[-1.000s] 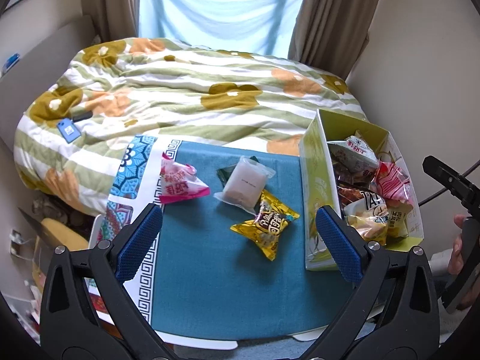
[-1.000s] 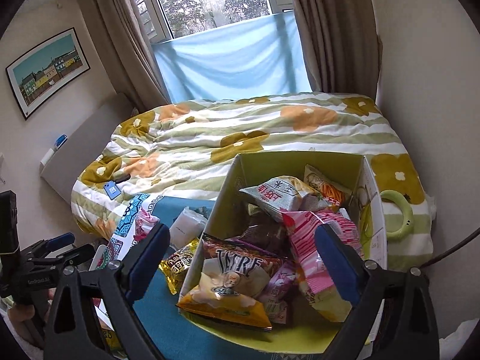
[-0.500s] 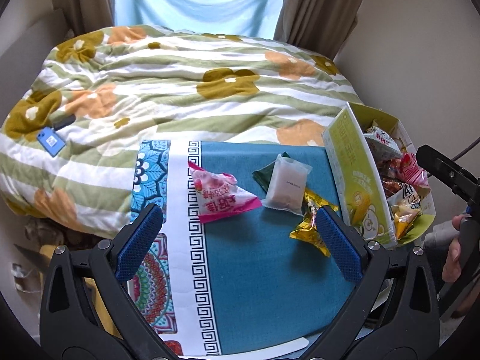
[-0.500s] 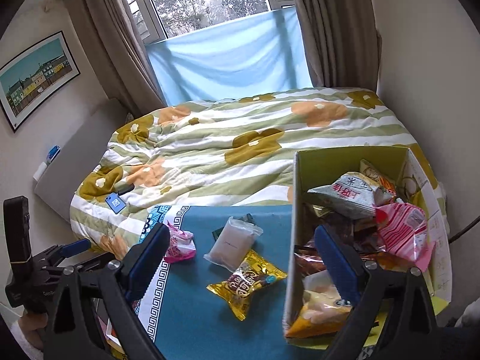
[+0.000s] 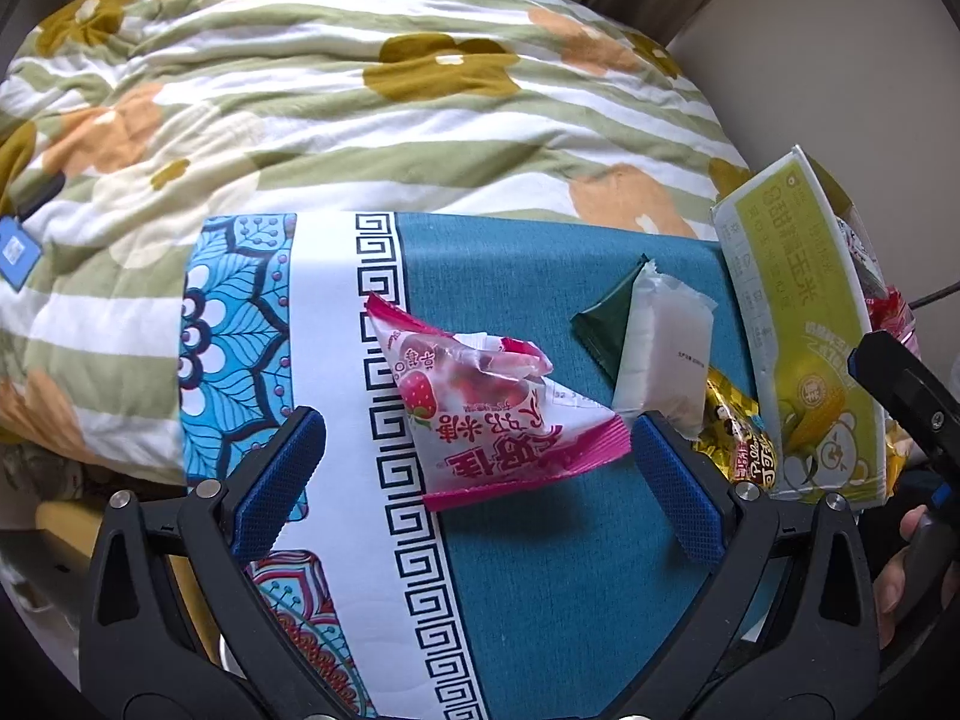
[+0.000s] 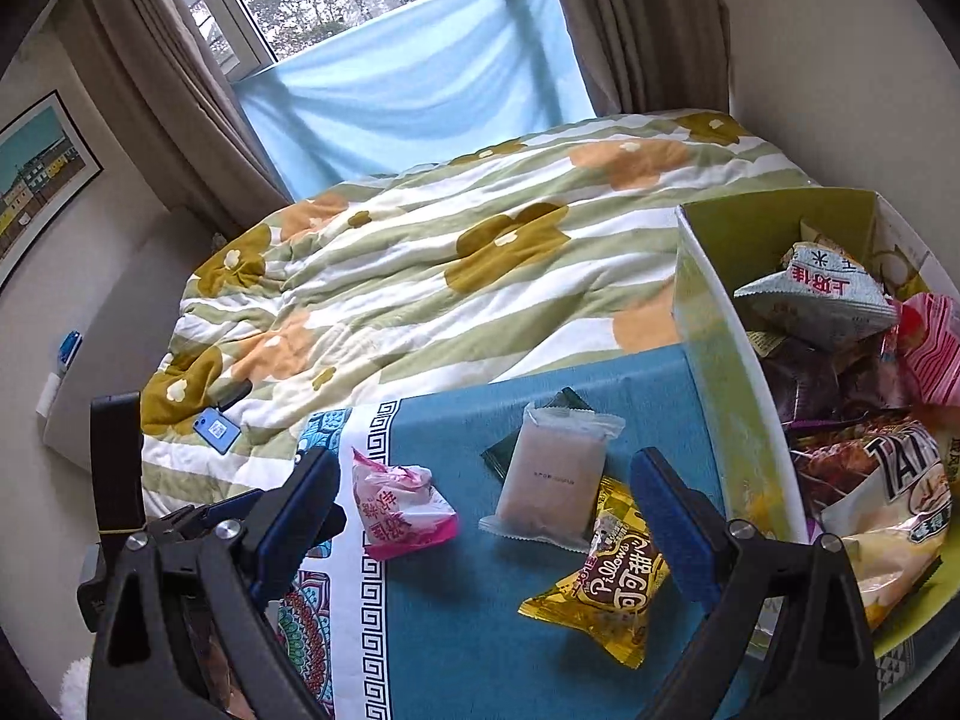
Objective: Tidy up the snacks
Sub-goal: 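Grasp the pink strawberry bag with the left tool while the right tool grasps the white pastry packet, then carry the strawberry bag into the box with the left tool while the right tool carries the white packet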
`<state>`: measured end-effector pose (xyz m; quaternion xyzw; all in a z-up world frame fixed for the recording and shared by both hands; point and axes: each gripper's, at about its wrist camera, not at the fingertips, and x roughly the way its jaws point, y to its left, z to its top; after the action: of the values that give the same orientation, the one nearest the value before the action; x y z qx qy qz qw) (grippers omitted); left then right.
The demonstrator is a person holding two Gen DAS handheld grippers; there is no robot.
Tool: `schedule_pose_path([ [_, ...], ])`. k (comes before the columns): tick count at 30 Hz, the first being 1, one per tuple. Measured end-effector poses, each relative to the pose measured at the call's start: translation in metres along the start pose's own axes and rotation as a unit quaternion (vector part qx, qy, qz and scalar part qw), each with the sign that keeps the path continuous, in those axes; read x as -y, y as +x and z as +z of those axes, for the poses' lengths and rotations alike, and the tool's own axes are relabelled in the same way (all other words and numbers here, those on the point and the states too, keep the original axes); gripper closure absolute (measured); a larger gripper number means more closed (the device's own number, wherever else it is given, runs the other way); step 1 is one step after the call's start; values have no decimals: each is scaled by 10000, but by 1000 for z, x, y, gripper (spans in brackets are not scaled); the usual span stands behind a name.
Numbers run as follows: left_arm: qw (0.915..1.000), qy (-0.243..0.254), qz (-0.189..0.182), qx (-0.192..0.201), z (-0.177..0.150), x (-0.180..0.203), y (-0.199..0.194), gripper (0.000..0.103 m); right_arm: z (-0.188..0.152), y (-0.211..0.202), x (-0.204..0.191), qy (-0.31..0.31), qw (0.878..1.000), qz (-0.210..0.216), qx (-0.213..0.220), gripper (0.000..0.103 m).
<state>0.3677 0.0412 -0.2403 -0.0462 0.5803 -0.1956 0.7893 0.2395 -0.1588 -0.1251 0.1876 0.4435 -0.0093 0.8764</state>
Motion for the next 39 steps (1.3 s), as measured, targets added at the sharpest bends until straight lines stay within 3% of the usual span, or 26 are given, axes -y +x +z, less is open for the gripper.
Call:
schedule_pose_path([
  [8, 9997, -115, -63, -216, 5, -1, 44, 14, -11, 66, 16, 77, 9982, -442, -385, 7],
  [10, 9995, -102, -40, -294, 3, -2, 52, 24, -12, 76, 20, 109, 9976, -486, -474, 7],
  [11, 9993, -92, -62, -353, 2, -2, 56, 34, -13, 81, 22, 118, 9974, -501, -496, 7],
  [15, 9992, 186, 74, -346, -2, 4, 58, 50, -17, 98, 26, 72, 9962, -598, -622, 7],
  [24, 9990, 264, 112, -334, -7, 0, 50, 56, -22, 122, 29, 32, 9938, -710, -850, 18],
  [35, 9991, 56, 319, -281, -12, -18, 36, 56, -25, 140, 21, -250, 9906, -939, -958, 31],
  [37, 9991, 49, 329, -266, -13, -19, 34, 56, -26, 142, 16, -411, 9889, -1058, -961, 39],
  [39, 9992, 37, 332, -237, -14, -19, 31, 56, -27, 142, 15, -495, 9883, -1098, -933, 40],
])
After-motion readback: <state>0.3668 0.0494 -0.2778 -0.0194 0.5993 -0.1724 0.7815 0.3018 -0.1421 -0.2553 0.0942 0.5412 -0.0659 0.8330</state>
